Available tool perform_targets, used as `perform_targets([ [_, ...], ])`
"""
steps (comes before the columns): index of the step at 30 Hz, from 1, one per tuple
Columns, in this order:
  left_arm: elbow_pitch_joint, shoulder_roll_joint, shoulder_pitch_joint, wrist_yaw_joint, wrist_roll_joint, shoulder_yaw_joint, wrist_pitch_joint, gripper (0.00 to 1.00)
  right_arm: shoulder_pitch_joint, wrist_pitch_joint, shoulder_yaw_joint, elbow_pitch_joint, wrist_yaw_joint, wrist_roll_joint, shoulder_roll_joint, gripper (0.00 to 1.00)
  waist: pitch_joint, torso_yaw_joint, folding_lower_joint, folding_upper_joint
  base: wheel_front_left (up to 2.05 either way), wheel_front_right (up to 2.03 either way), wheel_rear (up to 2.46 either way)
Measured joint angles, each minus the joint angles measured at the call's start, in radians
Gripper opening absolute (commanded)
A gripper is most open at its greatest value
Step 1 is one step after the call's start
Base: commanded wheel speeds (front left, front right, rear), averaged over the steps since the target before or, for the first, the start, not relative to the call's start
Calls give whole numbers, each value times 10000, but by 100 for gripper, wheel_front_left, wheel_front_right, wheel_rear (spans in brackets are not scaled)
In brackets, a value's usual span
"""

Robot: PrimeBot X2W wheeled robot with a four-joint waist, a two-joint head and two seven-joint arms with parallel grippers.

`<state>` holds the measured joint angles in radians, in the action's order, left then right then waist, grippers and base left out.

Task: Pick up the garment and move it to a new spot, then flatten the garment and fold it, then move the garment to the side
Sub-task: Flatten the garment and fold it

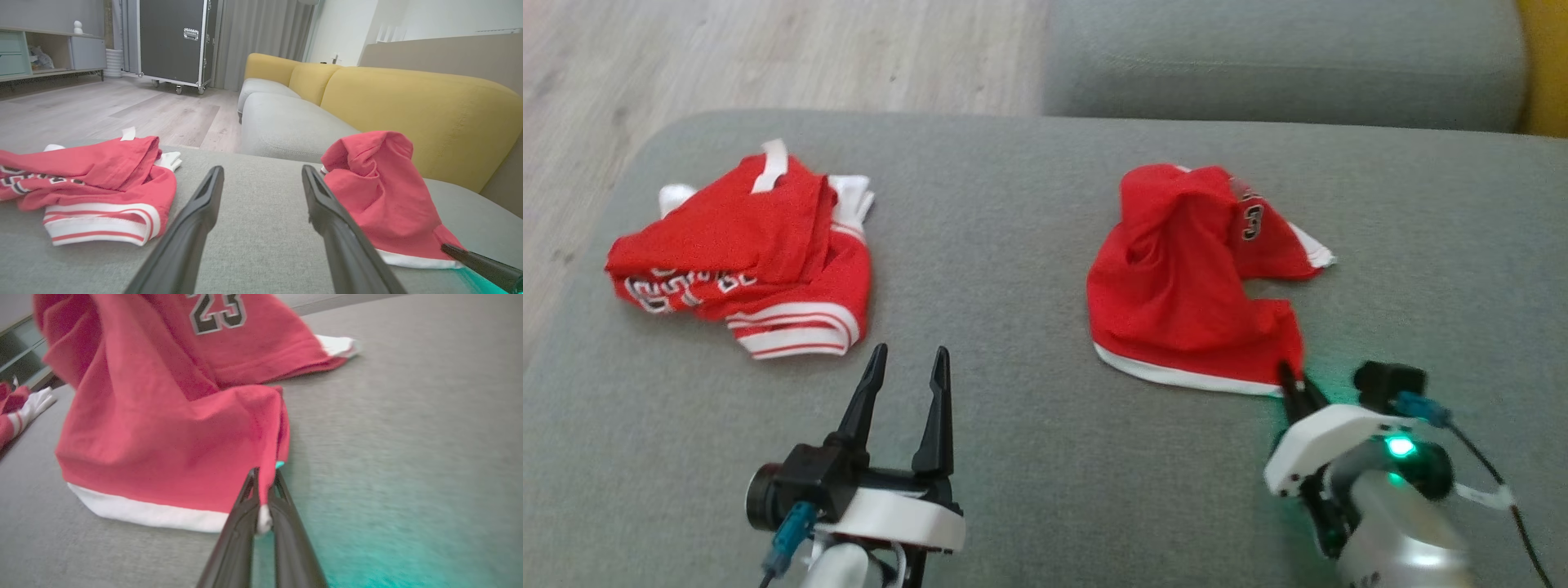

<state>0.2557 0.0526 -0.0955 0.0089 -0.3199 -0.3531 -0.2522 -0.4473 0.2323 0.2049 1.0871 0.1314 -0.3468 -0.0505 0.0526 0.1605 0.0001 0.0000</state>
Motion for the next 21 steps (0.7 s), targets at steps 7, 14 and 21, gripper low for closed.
perform_targets([
  [7, -65, 0, 259, 0, -52, 21, 0, 100, -166, 146, -2920, 8, 0, 1697, -602, 0, -358, -513, -2, 0, 0, 0, 0],
  [14, -113, 0, 374, 12, -148, -27, 0, 100, 362, 92, -6316, -1116, 0, 4276, -1158, 0, -560, -762, -1, 0, 0, 0, 0],
  [21, -113, 0, 430, 12, -148, -21, 0, 100, 935, -550, -8312, -3053, 0, 6654, 23, 100, -740, -891, -1, 0, 0, 0, 0],
])
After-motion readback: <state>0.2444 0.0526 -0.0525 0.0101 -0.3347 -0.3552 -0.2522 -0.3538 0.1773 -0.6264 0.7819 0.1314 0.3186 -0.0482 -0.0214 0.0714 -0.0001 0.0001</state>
